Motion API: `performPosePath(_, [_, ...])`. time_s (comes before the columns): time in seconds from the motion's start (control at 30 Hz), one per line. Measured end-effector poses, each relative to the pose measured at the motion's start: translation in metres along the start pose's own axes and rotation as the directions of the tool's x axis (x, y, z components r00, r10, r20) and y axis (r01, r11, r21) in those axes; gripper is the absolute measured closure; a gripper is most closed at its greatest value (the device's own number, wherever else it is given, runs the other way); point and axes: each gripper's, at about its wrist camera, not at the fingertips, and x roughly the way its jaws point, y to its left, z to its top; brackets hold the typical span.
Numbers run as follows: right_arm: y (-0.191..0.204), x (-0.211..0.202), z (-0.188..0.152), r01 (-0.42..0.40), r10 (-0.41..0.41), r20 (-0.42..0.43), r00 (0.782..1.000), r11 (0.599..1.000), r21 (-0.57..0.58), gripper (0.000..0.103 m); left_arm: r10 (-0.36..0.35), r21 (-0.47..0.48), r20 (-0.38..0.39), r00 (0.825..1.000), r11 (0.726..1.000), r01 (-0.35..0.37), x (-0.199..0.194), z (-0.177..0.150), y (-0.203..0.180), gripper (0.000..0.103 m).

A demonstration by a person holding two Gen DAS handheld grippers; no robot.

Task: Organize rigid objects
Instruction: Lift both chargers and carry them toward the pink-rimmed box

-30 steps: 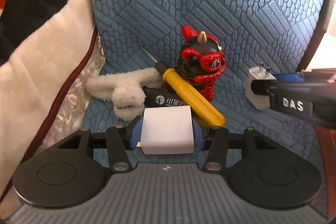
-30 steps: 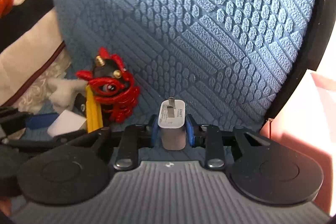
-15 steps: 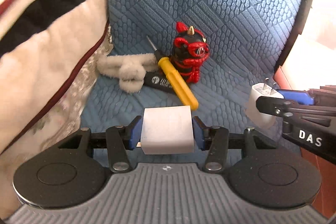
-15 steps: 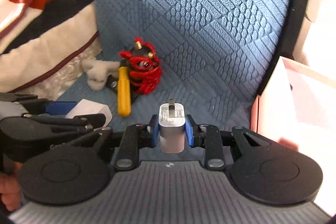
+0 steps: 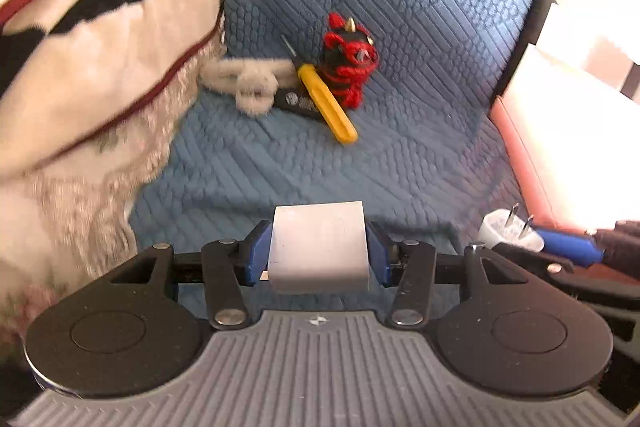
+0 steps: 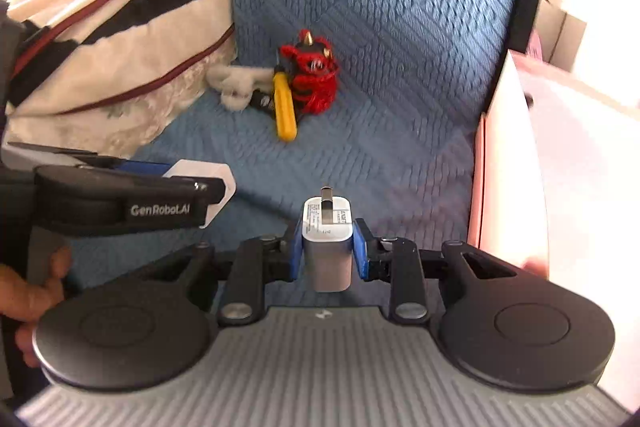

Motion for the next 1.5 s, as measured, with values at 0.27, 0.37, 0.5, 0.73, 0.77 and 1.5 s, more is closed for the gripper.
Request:
performPosePath(0.27, [-0.001, -0.002, -0.014, 0.020, -0.016, -0.073, 0.997, 0.998, 0.053, 0.073, -0.006, 0.038, -0.047, 0.999, 0.999, 0.008, 0.009, -0.009, -0.011, 0.046])
performPosePath(0.37, [-0.005, 0.004, -0.016, 0.023, -0.017, -0.082, 0.996, 0.997, 0.075, 0.072, -0.008, 0.050, -0.052, 0.999, 0.999, 0.011, 0.014, -0.009, -0.014, 0.046])
performPosePath(0.5, [-0.008, 0.011, -0.016, 0.025, -0.017, -0.085, 0.996, 0.995, 0.094, 0.072, -0.005, 0.056, -0.062, 0.998, 0.998, 0.008, 0.022, -0.006, -0.015, 0.045])
performPosePath(0.73, [-0.011, 0.028, -0.015, 0.030, -0.019, -0.093, 0.995, 0.991, 0.127, 0.073, -0.004, 0.032, -0.063, 0.998, 0.999, 0.006, 0.032, -0.004, -0.016, 0.045])
performPosePath(0.77, [-0.010, 0.029, -0.014, 0.032, -0.021, -0.094, 0.995, 0.992, 0.121, 0.073, -0.005, 0.027, -0.063, 0.998, 1.000, 0.007, 0.032, -0.003, -0.016, 0.045])
performPosePath(1.5, [-0.016, -0.044, 0.001, -0.020, 0.020, 0.005, 1.000, 0.994, 0.110, 0.073, -0.107, -0.010, 0.038, 0.994, 0.994, 0.108, -0.047, 0.015, -0.030, 0.047])
